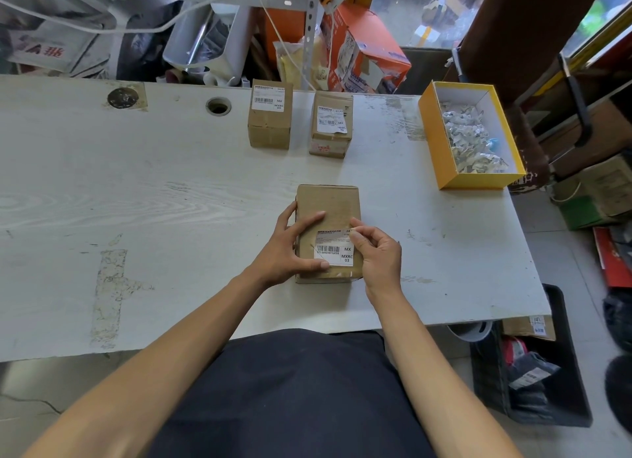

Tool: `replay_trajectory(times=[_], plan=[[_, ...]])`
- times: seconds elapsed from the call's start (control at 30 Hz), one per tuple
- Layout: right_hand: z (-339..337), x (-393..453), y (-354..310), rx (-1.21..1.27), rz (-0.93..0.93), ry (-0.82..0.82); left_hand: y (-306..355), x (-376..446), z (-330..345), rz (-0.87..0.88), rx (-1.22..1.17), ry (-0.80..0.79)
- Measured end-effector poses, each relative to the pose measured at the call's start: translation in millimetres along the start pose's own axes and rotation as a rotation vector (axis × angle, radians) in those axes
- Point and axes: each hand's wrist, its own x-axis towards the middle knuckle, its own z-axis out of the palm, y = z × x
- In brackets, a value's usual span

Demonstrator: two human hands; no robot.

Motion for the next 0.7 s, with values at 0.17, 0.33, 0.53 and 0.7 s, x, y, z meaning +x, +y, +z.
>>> replay_trajectory(times=[0.17, 0.33, 0.53, 0.7], plan=[[-0.1, -0.5, -0.2, 0.007, 0.003, -0.007, 0.7, -0.5, -0.1, 0.004, 0.0, 0.0], [-0.5, 0.1, 0.4, 0.019, 0.008, -0.006, 0.7, -0.3, 0.1, 0.001, 0.005, -0.001], [-0.3, 0.2, -0.4, 0.02, 0.003, -0.01, 0.4, -0.2, 0.0, 0.003, -0.002, -0.001], [-0.3, 0.7, 0.1, 0.018, 0.002, -0.003, 0.9, -0.2, 0.2, 0.006, -0.007, 0.001]])
